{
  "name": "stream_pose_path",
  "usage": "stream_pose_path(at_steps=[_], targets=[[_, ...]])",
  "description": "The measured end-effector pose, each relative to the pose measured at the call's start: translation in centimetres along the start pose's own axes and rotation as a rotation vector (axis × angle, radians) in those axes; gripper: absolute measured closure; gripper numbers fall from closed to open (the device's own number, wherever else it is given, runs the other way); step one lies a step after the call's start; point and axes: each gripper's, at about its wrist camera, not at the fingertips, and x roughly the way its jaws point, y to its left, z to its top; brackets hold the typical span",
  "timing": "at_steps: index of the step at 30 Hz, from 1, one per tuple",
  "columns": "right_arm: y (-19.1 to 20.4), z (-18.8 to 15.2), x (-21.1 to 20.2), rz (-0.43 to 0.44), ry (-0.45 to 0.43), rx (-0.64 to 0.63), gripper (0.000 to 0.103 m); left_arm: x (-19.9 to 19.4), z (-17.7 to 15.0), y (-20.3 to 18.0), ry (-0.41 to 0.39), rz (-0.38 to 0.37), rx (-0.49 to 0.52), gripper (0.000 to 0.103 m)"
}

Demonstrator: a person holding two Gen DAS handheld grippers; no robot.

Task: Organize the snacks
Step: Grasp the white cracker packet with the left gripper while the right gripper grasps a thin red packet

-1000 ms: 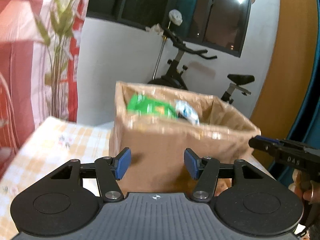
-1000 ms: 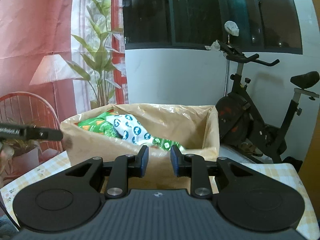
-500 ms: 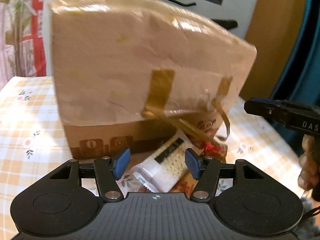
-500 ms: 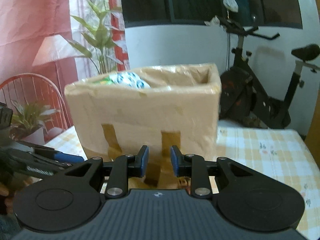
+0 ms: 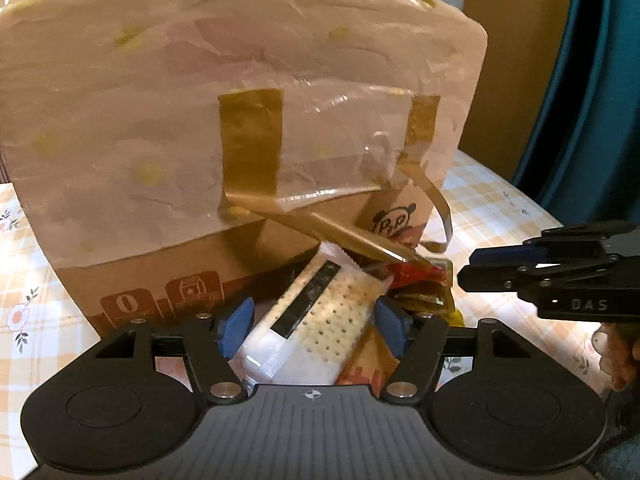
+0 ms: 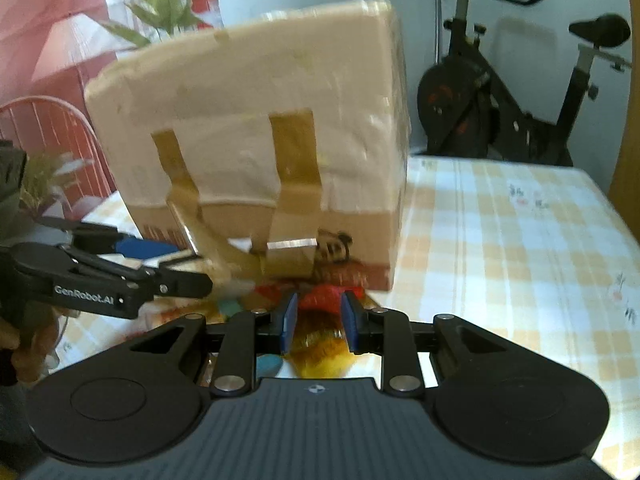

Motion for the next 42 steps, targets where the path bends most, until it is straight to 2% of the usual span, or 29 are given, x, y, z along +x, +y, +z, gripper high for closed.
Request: stream_pose_path(at_steps=[4,6,7,8,11,13,19,25,30,32,37,42], targets=[[-0.2,-0.3,1.0,-0.003,0.022,-0.014,0.070,-0.1,-0.5,0.1,0.019,0.003,0.005,0.037],[-0.2,-0.2,1.4,-0.006,0.015,-0.034,0.062,-0.2,-0.8,-0.1,0.018,0.007,0.006,0.040],[0.1,-0.1,1.7,-0.018,0.007,-0.066,0.056,-0.4,-0.9,0.0,0.016,0.007,0.006,0.043],[0.5,0.0,1.9,-0.031,0.001,-0.108,0.053,-0.4,-1.0,0.1,0.014,0.004,0.003,0.044],[1.7,0.1,3.2,-0.053,0.017,-0.246,0.053,-0.7,-1.2,0.2,0.005,0.011,-0.005,0.045],[2.0,0.1,4.0,-0.047,0.036,-0.285,0.053,-0.9,-1.2,0.3,0.002,0.015,-0.013,0.047],[2.5,0.3,5.9,-0.049,0.055,-0.349,0.053,-1.6,-1.4,0.7,-0.018,0.017,-0.069,0.050],[2.2,0.7,7.8,-0.036,0.078,-0.339,0.052,-2.5,-1.6,1.2,-0.039,0.028,-0.116,0.053],[1.4,0.4,6.5,-0.032,0.044,-0.269,0.070,-4.2,-2.3,1.5,-0.060,0.037,-0.151,0.054],[1.1,0.0,5.1,-0.018,0.010,-0.225,0.080,-5.0,-2.5,1.4,-0.070,0.036,-0.158,0.054],[0.9,-1.1,1.5,0.031,-0.040,-0.135,0.082,-5.4,-3.1,1.1,-0.046,0.029,-0.161,0.054],[1.3,-1.5,0.5,0.051,-0.018,-0.110,0.081,-4.8,-3.2,0.9,-0.020,0.041,-0.157,0.054]])
